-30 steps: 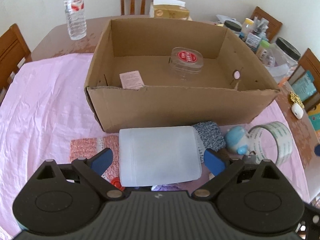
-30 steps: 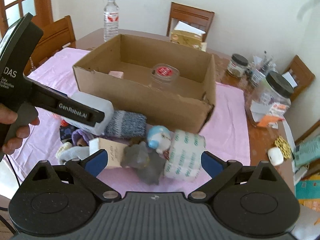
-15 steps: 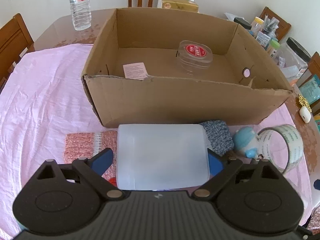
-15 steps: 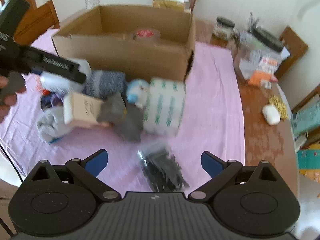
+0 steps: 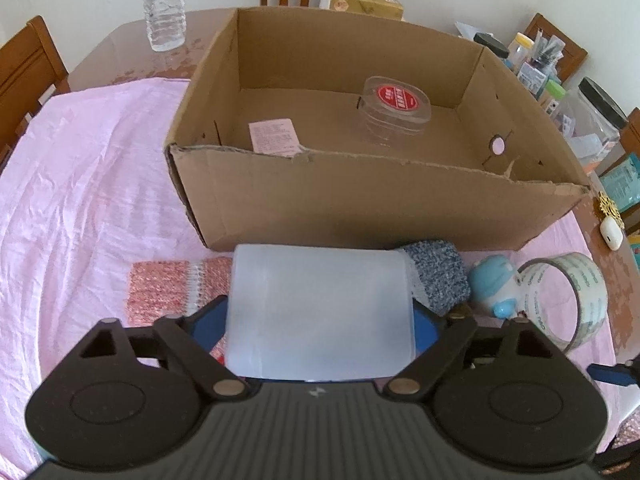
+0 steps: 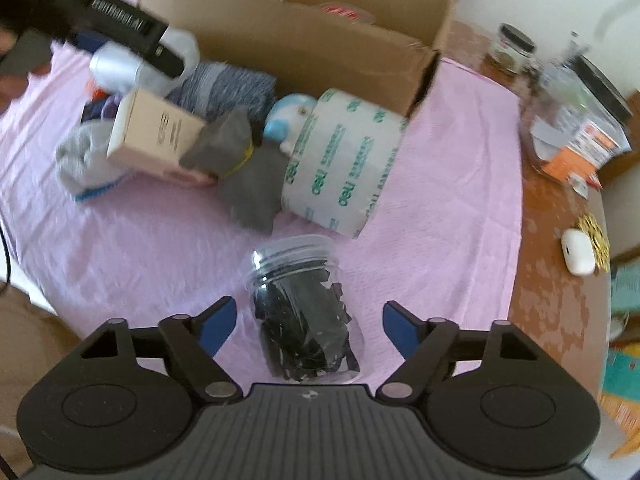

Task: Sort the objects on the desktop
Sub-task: 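Grasp the white jug with the left tool while the right grasps the black-item jar, then lift the white jug and black-item jar over the cardboard box with both tools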

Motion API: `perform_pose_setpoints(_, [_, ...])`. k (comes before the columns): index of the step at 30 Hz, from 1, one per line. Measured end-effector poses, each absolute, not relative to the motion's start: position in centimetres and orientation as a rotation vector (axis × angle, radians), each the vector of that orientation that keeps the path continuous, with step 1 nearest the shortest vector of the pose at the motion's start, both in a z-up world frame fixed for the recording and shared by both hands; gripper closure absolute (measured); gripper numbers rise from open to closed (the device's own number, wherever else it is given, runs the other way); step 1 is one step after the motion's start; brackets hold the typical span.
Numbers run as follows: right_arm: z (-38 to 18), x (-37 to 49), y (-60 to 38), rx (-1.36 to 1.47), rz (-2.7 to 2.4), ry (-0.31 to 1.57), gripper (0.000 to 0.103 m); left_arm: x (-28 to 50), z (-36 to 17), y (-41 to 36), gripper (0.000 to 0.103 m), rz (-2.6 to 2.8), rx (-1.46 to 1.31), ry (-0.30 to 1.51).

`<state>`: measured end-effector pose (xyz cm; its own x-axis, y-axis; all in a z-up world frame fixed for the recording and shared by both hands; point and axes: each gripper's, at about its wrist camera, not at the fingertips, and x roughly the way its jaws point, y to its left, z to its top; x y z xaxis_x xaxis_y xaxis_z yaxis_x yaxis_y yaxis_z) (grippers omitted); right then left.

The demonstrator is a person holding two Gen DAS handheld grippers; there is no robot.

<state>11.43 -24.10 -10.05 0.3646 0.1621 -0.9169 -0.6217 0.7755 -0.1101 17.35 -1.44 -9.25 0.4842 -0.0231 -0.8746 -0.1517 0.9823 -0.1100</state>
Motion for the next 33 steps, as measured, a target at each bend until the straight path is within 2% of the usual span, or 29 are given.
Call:
perform_pose_setpoints(3, [-10.2,11.6,-23.9,-0.514,0.558,1.097,0.031,17.4,-9.4,-1.5,0.020,0.074,-0.170,1.066])
perform_pose_setpoints(5, [-10.3,11.8,-23.8,-0.516,0.570,1.107,0.040,17.4,-9.5,-1.5,0.020,0.070,-0.165,1.065])
perform_pose_setpoints(25, [-7.5,11.2,-23.7,-0.490,0.551,1.077,0.044,15.8,-6.9,0.0,0.020,-0.056,-0.044,1.037])
perform_pose_setpoints(33, [-8.9,10.7,-23.9,-0.485,0.523,1.137,0.044,15.3,-6.5,0.1,0.020,-0.083,-0.013,1.025])
